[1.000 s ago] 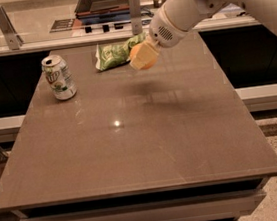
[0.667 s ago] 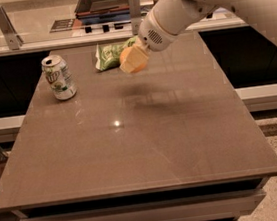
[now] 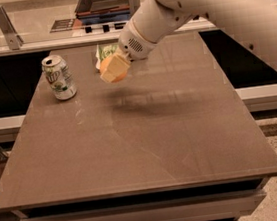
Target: Move orange near 7up can
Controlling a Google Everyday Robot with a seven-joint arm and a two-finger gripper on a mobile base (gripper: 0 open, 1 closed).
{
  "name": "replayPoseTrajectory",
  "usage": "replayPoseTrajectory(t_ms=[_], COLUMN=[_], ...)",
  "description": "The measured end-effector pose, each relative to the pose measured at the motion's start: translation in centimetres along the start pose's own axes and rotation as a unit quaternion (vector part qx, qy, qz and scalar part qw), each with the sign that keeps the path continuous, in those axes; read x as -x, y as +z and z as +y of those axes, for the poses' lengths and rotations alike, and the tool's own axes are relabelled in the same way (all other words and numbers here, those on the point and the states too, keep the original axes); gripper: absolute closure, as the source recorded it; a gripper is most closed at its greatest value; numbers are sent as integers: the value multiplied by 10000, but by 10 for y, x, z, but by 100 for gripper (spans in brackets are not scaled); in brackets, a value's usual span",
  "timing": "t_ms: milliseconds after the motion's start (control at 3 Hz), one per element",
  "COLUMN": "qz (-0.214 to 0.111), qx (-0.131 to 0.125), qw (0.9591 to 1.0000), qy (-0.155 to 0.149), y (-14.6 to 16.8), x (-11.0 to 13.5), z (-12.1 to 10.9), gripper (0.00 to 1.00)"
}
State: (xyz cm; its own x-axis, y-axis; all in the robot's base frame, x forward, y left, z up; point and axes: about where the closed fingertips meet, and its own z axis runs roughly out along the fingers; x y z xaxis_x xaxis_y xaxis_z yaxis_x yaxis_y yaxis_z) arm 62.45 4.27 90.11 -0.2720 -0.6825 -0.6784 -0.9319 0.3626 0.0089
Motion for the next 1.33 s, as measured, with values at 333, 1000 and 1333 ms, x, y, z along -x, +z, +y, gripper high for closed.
replayPoseTrajectory(t_ms=[333, 1000, 1333], qz=[-126, -237, -187], qx=[323, 1009, 1149], qw=[9993, 9937, 9919], qy=[-126, -427, -511], y=[22, 68, 87], x=[9, 18, 17], z=[9, 25, 29], gripper=[100, 100, 100])
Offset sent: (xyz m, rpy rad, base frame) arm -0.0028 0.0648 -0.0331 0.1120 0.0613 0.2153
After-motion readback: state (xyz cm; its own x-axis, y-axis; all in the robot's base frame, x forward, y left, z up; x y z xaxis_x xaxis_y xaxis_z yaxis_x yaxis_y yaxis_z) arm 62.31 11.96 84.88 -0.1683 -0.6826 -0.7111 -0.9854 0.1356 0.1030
